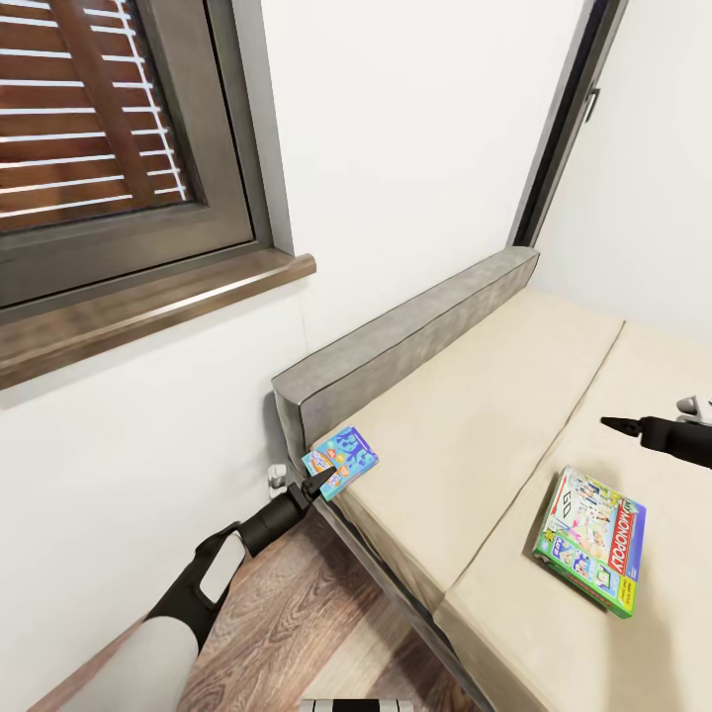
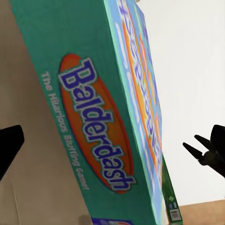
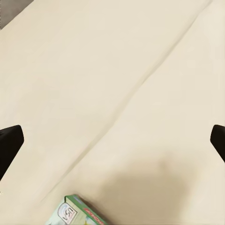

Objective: Put all the toys in the child's room - the three board games (two on the bed and one on the table), the two jigsaw puzzles on the table, and the tennis ball on the table - inside the toy box on the table in the child's room.

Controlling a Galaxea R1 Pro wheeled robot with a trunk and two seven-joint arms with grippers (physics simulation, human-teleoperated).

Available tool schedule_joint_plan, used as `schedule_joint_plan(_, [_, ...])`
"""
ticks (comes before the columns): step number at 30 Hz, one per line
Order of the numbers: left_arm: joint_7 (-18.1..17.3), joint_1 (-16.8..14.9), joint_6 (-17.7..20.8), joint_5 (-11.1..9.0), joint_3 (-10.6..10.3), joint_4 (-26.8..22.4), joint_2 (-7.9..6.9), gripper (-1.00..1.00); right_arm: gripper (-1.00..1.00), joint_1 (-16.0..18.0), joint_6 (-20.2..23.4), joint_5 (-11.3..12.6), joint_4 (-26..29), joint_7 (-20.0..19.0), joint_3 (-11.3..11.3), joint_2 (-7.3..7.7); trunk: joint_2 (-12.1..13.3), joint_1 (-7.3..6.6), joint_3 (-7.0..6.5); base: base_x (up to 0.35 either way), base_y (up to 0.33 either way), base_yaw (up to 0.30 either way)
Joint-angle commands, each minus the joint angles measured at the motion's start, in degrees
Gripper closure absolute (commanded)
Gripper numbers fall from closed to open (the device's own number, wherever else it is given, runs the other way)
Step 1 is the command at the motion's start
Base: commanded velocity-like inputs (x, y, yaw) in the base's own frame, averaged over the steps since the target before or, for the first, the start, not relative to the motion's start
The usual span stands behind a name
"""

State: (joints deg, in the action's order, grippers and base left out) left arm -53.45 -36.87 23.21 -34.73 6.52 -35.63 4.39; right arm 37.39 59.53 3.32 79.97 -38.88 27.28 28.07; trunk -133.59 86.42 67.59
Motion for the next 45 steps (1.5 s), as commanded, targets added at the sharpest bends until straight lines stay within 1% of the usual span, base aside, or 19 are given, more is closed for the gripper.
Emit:
schedule_joint_plan(1, [-0.51, -0.58, 0.67, -1.08, 0.3, -0.12, 2.59, -1.0, -1.0, 0.05, 0.41, 0.29, 0.01, 0.05, 0.06, 0.0, -0.02, -0.02, 0.03, 0.0, 0.0, 0.0])
schedule_joint_plan(11, [-0.55, -0.23, 0.69, -1.12, 0.27, -1.52, 2.63, -1.0, -1.0, 0.02, 0.41, 0.26, 0.57, 0.1, 0.11, -0.56, -0.02, -0.02, 0.03, 0.0, 0.0, 0.0])
schedule_joint_plan(37, [-0.56, -0.1, 0.7, -1.13, 0.26, -1.89, 2.64, -1.0, -1.0, -0.21, 0.41, 0.2, 1.01, 0.12, 0.13, -0.81, -0.02, -0.02, 0.03, 0.0, 0.0, 0.0])
schedule_joint_plan(38, [-0.55, -0.09, 0.7, -1.13, 0.27, -1.89, 2.64, 1.0, -1.0, -0.23, 0.41, 0.2, 1.02, 0.12, 0.11, -0.81, -0.02, -0.02, 0.03, 0.0, 0.0, 0.0])
schedule_joint_plan(45, [-0.59, -0.06, 0.7, -1.13, 0.26, -1.89, 2.64, 1.0, -1.0, -0.28, 0.41, 0.2, 1.06, 0.12, 0.12, -0.82, -0.02, -0.02, 0.03, 0.0, 0.0, 0.0])
